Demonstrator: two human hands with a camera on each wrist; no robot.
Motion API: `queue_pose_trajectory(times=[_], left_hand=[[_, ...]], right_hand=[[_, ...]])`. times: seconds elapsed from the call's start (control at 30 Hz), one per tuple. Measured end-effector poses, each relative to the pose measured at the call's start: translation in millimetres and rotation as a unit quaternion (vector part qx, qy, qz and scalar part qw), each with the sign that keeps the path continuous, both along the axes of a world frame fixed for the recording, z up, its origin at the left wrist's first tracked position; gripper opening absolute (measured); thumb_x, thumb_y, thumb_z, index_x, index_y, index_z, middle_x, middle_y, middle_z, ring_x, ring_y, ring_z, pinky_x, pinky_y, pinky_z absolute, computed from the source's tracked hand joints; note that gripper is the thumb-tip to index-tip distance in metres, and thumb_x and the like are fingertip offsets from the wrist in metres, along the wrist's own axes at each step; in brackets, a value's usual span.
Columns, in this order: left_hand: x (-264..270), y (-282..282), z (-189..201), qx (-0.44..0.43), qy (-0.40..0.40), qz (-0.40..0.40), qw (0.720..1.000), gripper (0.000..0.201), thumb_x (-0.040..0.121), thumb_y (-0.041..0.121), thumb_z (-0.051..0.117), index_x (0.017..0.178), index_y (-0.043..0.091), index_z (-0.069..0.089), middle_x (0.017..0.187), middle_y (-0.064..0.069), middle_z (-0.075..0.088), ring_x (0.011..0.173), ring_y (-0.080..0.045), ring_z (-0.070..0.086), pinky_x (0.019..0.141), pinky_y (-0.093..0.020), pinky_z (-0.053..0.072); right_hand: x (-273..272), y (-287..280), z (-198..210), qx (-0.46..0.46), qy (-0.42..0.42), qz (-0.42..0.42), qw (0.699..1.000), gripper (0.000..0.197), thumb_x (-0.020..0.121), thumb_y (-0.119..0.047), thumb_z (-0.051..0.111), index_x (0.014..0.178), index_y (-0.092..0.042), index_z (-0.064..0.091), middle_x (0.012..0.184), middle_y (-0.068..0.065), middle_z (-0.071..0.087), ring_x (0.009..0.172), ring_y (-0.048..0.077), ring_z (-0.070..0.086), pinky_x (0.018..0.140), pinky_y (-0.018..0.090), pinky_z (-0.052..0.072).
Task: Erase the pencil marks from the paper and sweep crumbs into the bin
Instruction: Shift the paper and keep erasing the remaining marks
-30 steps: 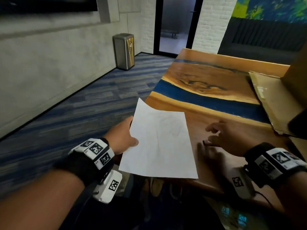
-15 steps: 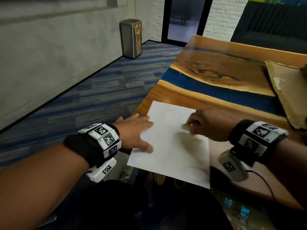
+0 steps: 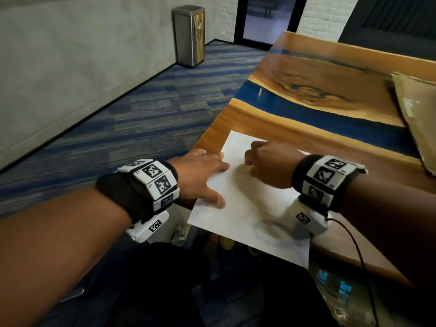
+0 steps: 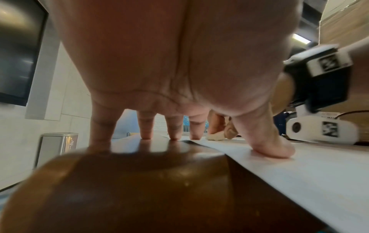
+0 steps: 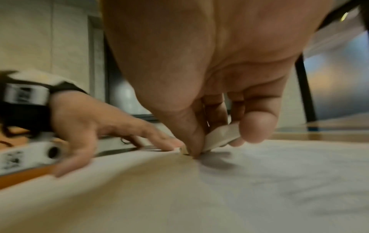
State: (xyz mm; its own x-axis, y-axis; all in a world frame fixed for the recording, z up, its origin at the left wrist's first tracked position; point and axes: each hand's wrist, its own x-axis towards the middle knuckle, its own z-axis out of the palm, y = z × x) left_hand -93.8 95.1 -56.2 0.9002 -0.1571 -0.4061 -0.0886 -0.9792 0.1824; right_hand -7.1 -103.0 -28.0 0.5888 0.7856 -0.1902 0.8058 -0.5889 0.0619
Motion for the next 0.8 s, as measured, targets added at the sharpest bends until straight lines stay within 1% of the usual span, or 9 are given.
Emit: queue_pose_trajectory(times=[0.07,0.2,0.27,0.33,0.43,0.53,0.6,0.7,0.8], left_hand=[[0.2,1.3,-1.3,-0.001,-0.002,0.0,1.0,0.109,0.069,0.082,0.063,0.158,0.04,0.014,0.167,0.016,-0.001,0.154,-0.023,-0.005,0.123,-0.051,0.014],[1.2,1.4,-0.6,0.001,0.002,-0.005,1.0,0.111,0.069,0.082,0.064,0.159,0.038,0.013,0.167,0.014,-0.001,0.154,-0.024,-0.004,0.123,-0.048,0.012],[2.6,2.0,-0.4,0.005,0.004,-0.004,1.0,0.112,0.068,0.083,0.063,0.158,0.038,0.014,0.167,0.015,0.0,0.153,-0.023,-0.003,0.123,-0.05,0.014],[3.7,2.3,0.3,0.009,0.005,0.0,1.0,0.112,0.067,0.084,0.063,0.158,0.038,0.015,0.167,0.016,0.001,0.153,-0.022,-0.001,0.122,-0.052,0.017],[6.2,0.9,10.0,0.023,0.019,-0.004,1.0,0.111,0.068,0.081,0.066,0.157,0.035,0.019,0.167,0.012,0.007,0.152,-0.022,0.007,0.121,-0.05,0.021],[12.8,-7.5,24.4,0.057,0.028,-0.01,0.998,0.108,0.062,0.089,0.061,0.15,0.032,0.034,0.152,0.01,0.037,0.138,-0.022,0.036,0.11,-0.047,0.038],[15.4,-19.6,29.9,0.091,0.022,0.007,0.996,0.112,0.055,0.1,0.048,0.146,0.039,0.033,0.141,0.007,0.045,0.127,-0.023,0.045,0.098,-0.047,0.045],[14.4,-37.6,26.0,0.141,0.023,0.016,0.99,0.112,0.056,0.102,0.041,0.151,0.053,0.011,0.151,-0.003,0.034,0.137,-0.032,0.038,0.097,-0.05,0.043],[9.3,-39.4,25.3,0.153,0.031,0.017,0.988,0.111,0.06,0.099,0.046,0.153,0.055,0.004,0.157,-0.006,0.025,0.142,-0.034,0.03,0.102,-0.052,0.041]], right_hand=[[5.9,-5.0,-1.7,0.0,-0.018,-0.005,1.0,0.024,0.096,-0.027,0.051,0.116,-0.021,0.062,0.103,-0.002,0.052,0.089,0.02,0.056,0.076,0.034,0.053],[-26.3,-16.0,-10.3,0.001,0.063,0.165,0.984,0.022,0.094,-0.031,0.05,0.111,-0.023,0.062,0.102,-0.003,0.052,0.091,0.023,0.057,0.077,0.039,0.051],[-18.3,-32.0,-5.1,0.0,0.069,0.131,0.989,0.023,0.095,-0.032,0.05,0.112,-0.024,0.062,0.104,-0.003,0.052,0.093,0.022,0.057,0.08,0.038,0.05],[-0.5,-49.8,5.4,-0.015,0.039,0.03,0.999,0.025,0.097,-0.037,0.048,0.114,-0.026,0.062,0.107,-0.004,0.053,0.097,0.02,0.057,0.081,0.034,0.048],[8.8,-66.1,11.1,-0.042,0.011,-0.037,0.998,0.03,0.098,-0.046,0.044,0.115,-0.029,0.062,0.107,-0.006,0.055,0.093,0.016,0.055,0.074,0.029,0.043],[2.3,-68.1,4.0,-0.029,0.015,-0.04,0.999,0.027,0.099,-0.041,0.046,0.119,-0.029,0.06,0.107,-0.008,0.052,0.09,0.014,0.051,0.072,0.027,0.038],[-0.1,-67.3,1.0,-0.008,0.023,-0.042,0.999,0.027,0.098,-0.037,0.048,0.121,-0.029,0.059,0.109,-0.008,0.051,0.09,0.013,0.05,0.074,0.027,0.039],[-6.2,-66.4,-1.4,0.018,0.065,-0.004,0.998,0.029,0.097,-0.036,0.05,0.124,-0.03,0.059,0.113,-0.007,0.053,0.094,0.015,0.053,0.082,0.031,0.047],[-2.7,-70.5,0.1,0.006,0.074,0.014,0.997,0.03,0.098,-0.037,0.049,0.126,-0.03,0.058,0.113,-0.007,0.053,0.096,0.013,0.052,0.08,0.027,0.044]])
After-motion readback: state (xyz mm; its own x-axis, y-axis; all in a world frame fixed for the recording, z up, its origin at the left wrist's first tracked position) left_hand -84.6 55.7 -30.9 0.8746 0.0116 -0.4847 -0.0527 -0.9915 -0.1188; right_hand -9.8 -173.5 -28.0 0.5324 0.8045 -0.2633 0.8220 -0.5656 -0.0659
